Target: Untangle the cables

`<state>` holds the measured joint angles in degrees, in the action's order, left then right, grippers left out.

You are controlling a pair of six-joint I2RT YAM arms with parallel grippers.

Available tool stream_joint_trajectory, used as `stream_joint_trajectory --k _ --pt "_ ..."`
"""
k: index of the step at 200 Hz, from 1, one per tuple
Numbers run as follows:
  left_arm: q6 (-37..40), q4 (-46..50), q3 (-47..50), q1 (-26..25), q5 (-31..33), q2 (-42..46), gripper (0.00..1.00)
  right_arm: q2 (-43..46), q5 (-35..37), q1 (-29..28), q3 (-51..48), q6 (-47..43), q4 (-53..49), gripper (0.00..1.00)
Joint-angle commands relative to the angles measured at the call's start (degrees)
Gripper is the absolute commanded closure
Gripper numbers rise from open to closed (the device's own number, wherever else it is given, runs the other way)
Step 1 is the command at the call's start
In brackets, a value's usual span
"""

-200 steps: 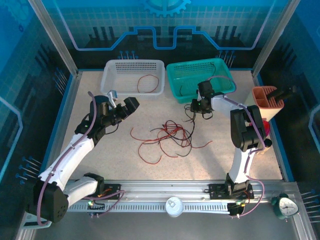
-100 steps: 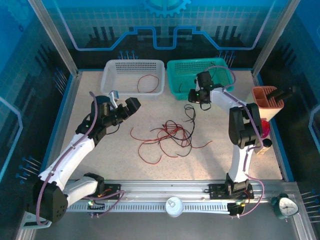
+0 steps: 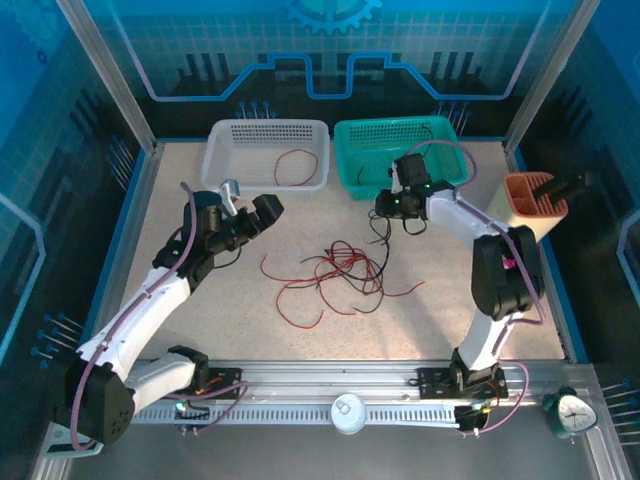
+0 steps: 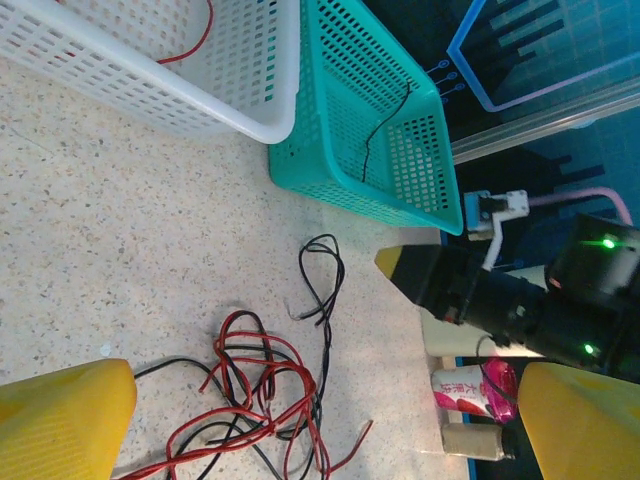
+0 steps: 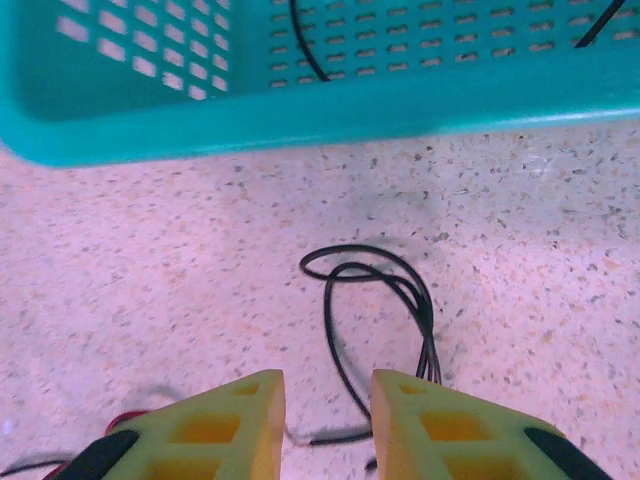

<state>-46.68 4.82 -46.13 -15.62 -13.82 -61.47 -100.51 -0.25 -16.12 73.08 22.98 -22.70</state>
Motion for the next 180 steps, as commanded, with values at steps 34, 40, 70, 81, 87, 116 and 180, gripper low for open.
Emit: stream_joint_trajectory --k 34,40,70,81,87,116,180 --pt "-1.2 -1.9 -0.5 -1.1 -0.9 -1.0 0.01 2.0 4.6 -0.4 -6.6 0.1 3.4 0.65" --pt "-1.2 -1.9 -0.5 -1.2 -0.9 -0.9 0.01 1.5 5.1 -0.4 -6.8 -0.2 3.8 0.64" --pt "-1.2 -1.7 -0.5 -1.3 -0.7 -0.7 0.01 -1.5 7.0 -0.4 -6.8 -1.0 4.2 0.64" --pt "-1.2 -1.7 -0.5 -1.4 -0.7 -0.8 0.01 -2.7 7.0 -0.5 -6.6 -1.0 4.2 0.64" --pt "-1.2 -1.7 -0.5 -1.4 -0.7 -0.8 0.01 -3.1 7.1 -0.5 -6.4 -1.1 4.4 0.64" --pt "-1.2 -1.7 -0.6 -1.4 -0.7 -0.9 0.01 -5.2 7.4 -0.5 -5.8 -1.0 5.0 0.65" --pt "-1.4 -2.1 -0.8 -1.5 -0.7 -1.3 0.01 -8.6 8.3 -0.4 -3.3 -0.9 5.3 0.69"
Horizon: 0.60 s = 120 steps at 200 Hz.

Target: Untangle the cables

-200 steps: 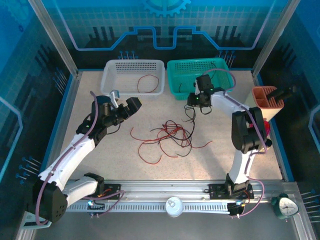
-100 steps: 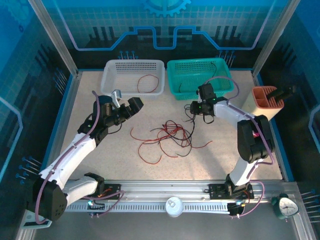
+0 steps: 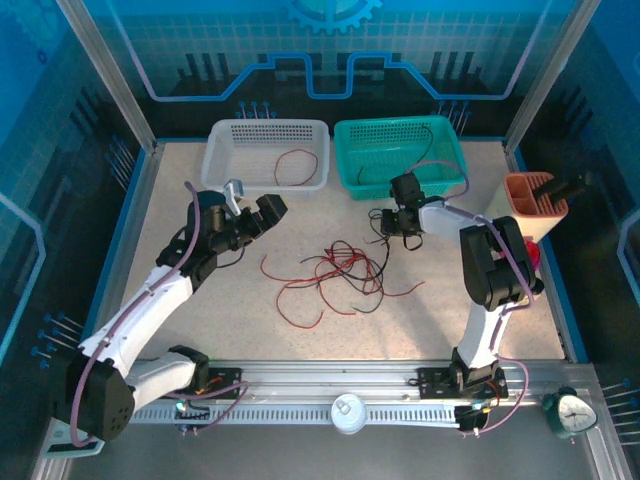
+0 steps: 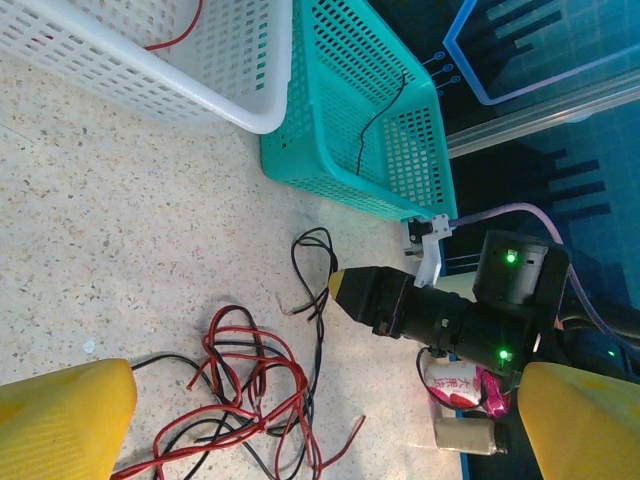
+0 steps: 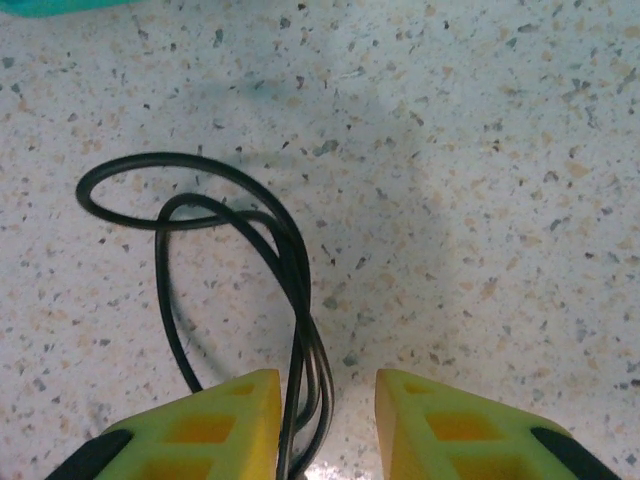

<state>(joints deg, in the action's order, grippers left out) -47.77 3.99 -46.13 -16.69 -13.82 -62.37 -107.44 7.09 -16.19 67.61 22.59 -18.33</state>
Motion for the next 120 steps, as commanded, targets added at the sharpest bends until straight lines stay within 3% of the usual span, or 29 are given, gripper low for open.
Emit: stream_joint_trajectory --k 1,120 --pt "-0.3 -1.3 -0.8 -0.4 -0.7 -0.4 0.01 -1.7 1.0 -0.3 2.2 -0.5 0.9 0.69" --pt "-0.2 -1.2 -0.9 -0.7 -0.6 -0.6 0.01 -3.7 0.0 -0.1 2.5 0.6 2.5 0.77"
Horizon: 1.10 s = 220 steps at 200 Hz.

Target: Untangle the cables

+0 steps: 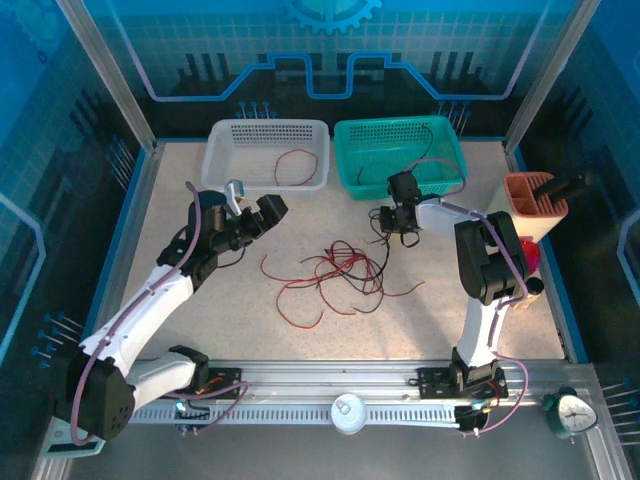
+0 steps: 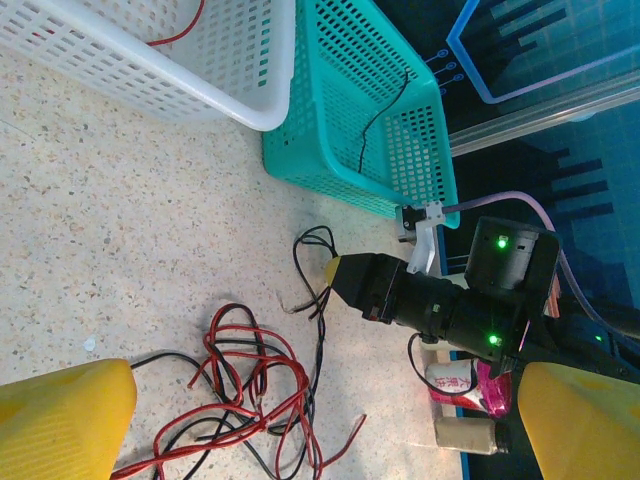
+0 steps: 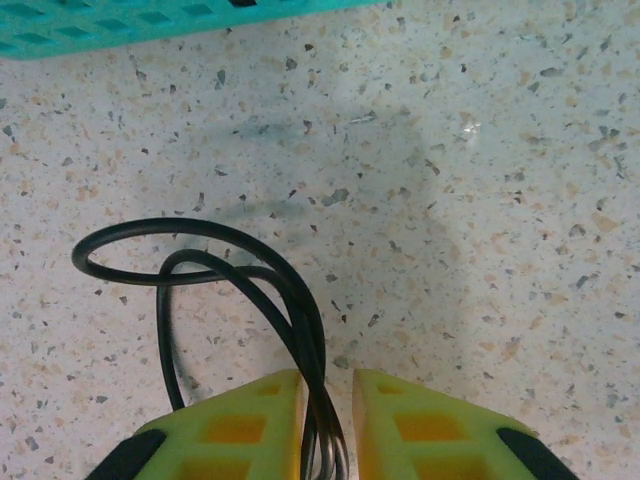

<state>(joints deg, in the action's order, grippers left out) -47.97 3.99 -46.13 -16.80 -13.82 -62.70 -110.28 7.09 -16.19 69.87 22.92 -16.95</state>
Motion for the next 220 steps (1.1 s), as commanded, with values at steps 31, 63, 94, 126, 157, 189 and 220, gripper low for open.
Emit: stream_joint_trajectory --k 31,63,94,126,157,189,220 --pt "0.0 -0.9 -1.0 -0.7 -0.5 -0.1 0.01 -1.9 -0.1 0.0 0.6 0.6 1.1 0.78" --pt "0.1 -0.6 -1.0 -0.7 -0.3 0.3 0.01 -2.1 -0.3 0.0 0.6 0.3 1.1 0.85" --pt "0.1 -0.4 -1.0 -0.7 -0.3 0.5 0.01 -0.4 -0.9 0.0 0.1 -0.4 0.8 0.98" --pt "0.5 -0.3 -1.5 -0.7 -0.4 0.6 0.01 6.4 -1.7 -0.4 -1.9 -1.1 0.3 1.0" --pt "0.8 -0.4 -2.6 -0.8 -0.8 0.5 0.01 16.3 -0.9 -1.3 -4.1 -1.9 -0.3 1.0" --pt "0.9 -0.3 -4.2 -0.9 -1.7 0.1 0.01 24.8 -0.2 -1.7 -3.7 -2.6 -2.0 1.0" --pt "1.0 -0.4 -6.2 -1.0 -2.7 0.0 0.01 30.8 -0.8 -2.0 -1.1 -3.0 -3.6 1.0"
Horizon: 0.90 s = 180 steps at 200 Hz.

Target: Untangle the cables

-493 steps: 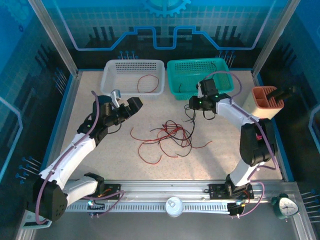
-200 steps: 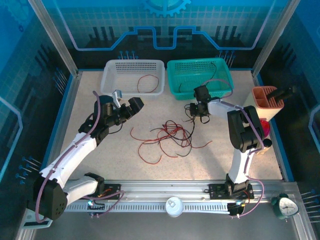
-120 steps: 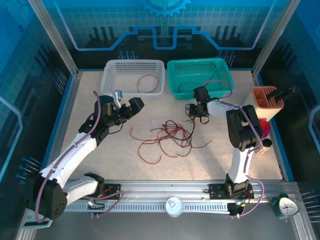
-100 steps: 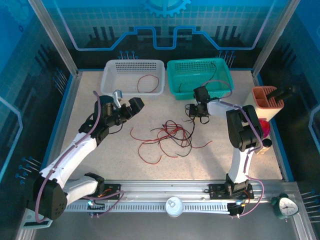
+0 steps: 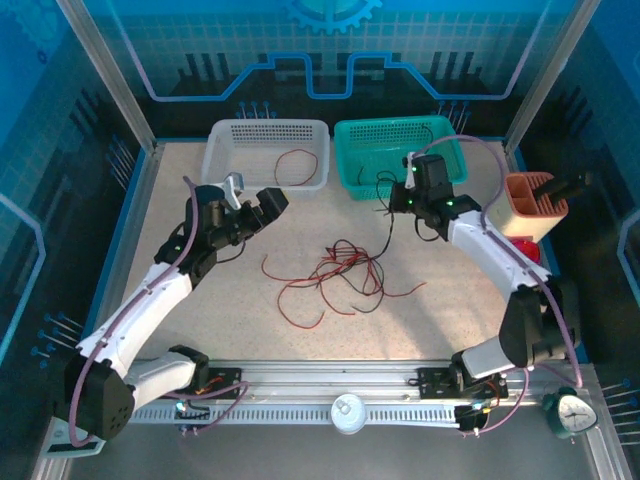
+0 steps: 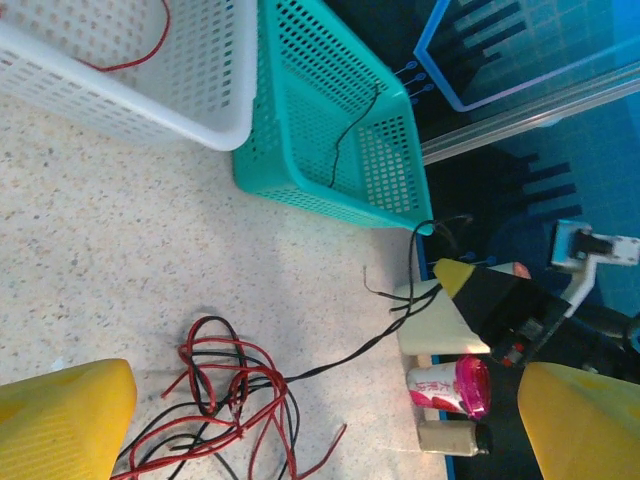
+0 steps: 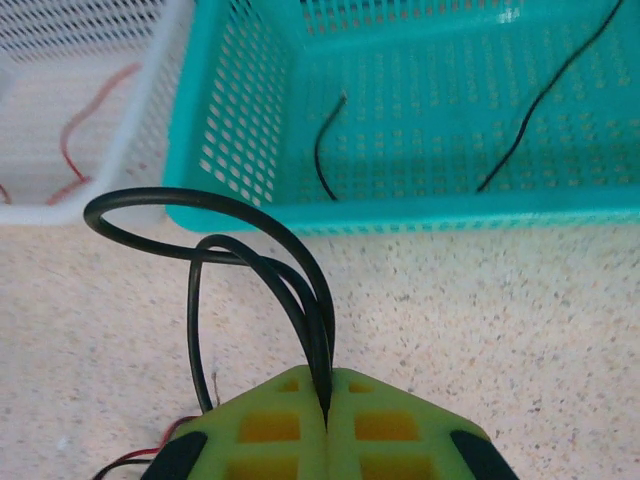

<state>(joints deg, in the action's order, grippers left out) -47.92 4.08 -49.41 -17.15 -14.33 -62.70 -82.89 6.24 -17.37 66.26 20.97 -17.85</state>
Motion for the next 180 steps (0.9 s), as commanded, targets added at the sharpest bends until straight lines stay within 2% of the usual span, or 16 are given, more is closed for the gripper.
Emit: stream_joint_trajectory --k 1,44,91,152,180 --pt "1.0 -0.5 -3.0 -0.7 -2.3 0.0 0.01 3.6 0.0 -0.8 2.6 -1.1 -2.8 1.0" --pt "1.4 -0.1 -5.3 -1.0 -3.5 -0.1 0.01 9.5 -1.6 -1.3 7.2 -0.4 -4.4 1.0" --pt "1.7 -0.1 -5.6 -1.1 -3.3 -0.5 0.01 12.1 -5.3 -2.2 12.8 1.2 -5.3 1.0" --pt "0.8 -1.0 -5.4 -1.1 -3.7 -0.8 0.01 15.1 -5.0 -3.1 17.7 2.0 -3.8 1.0" --pt "0.9 -0.8 -5.5 -1.2 -3.7 -1.3 0.01 17.3 -3.9 -3.3 16.5 1.8 0.1 1.0"
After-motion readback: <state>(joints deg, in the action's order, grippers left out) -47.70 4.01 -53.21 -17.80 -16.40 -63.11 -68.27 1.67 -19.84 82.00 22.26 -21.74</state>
